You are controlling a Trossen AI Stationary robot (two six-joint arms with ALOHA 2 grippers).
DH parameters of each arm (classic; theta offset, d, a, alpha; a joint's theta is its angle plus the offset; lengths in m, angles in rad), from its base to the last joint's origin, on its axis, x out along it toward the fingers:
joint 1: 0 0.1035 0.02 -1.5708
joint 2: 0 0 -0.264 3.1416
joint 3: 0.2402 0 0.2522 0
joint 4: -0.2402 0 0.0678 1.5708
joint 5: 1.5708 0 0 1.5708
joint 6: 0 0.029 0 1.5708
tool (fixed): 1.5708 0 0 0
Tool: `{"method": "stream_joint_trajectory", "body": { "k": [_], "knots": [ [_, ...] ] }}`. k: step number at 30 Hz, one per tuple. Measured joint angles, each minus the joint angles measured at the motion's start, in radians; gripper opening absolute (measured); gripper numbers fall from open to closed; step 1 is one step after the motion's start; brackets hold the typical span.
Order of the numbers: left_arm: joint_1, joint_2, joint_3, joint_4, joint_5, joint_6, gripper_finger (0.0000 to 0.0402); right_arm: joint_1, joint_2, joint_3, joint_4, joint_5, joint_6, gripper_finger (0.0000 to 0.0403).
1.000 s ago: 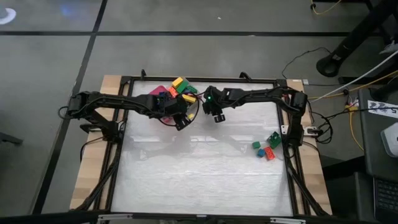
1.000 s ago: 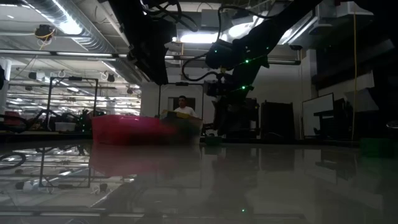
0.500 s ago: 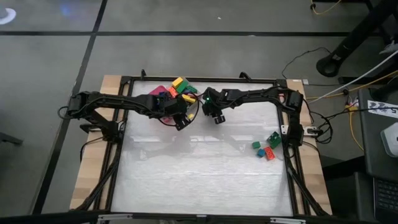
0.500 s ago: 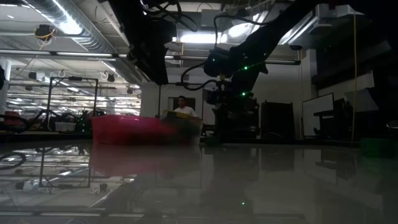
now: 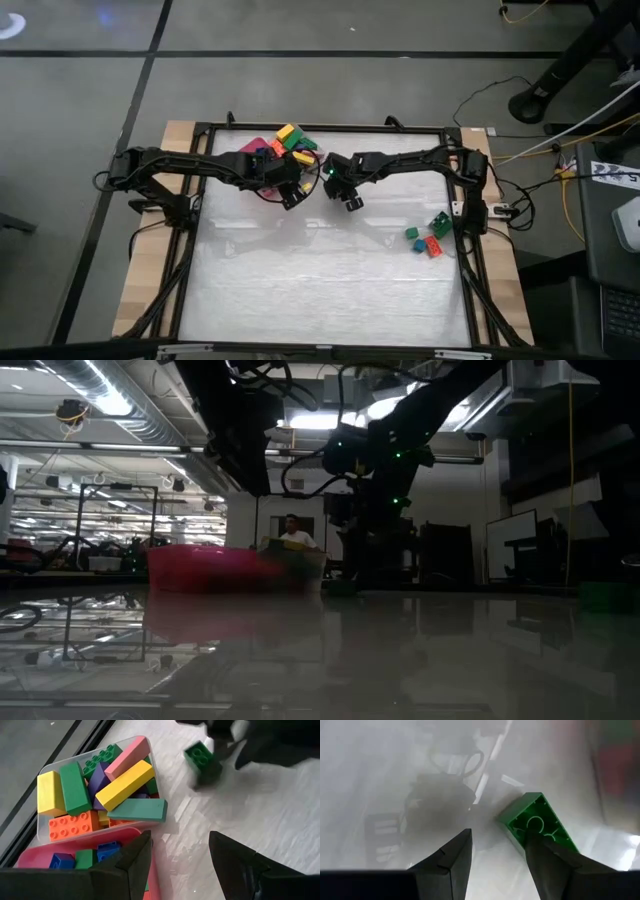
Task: Sort blocks by size
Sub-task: Put the big green game piece into the white bin
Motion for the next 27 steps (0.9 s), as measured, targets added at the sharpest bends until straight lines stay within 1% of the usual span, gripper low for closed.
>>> {"method": "stream_joint_trajectory", "body": {
  "k": [10,12,14,19,27],
  "knots": [
    [0.000,0.000,0.000,0.000,0.000,0.007,0.0184,0.128,0.002,0.002,-0.009,0.019,-0.013,0.0177],
    [0.000,0.000,0.000,0.000,0.000,0.007,0.0184,0.149,0.002,0.001,-0.010,0.022,-0.036,0.0177],
    [0.000,0.000,0.000,0.000,0.000,0.007,0.0184,0.172,0.002,0.001,-0.009,0.059,-0.060,0.0177],
    [0.000,0.000,0.000,0.001,0.000,0.007,0.0184,0.226,-0.017,-0.004,-0.001,0.211,-0.070,0.0177],
    [0.000,0.000,0.000,0.003,0.000,-0.024,0.0184,0.251,-0.047,-0.005,-0.002,0.223,-0.120,0.0177]
  ]
}}
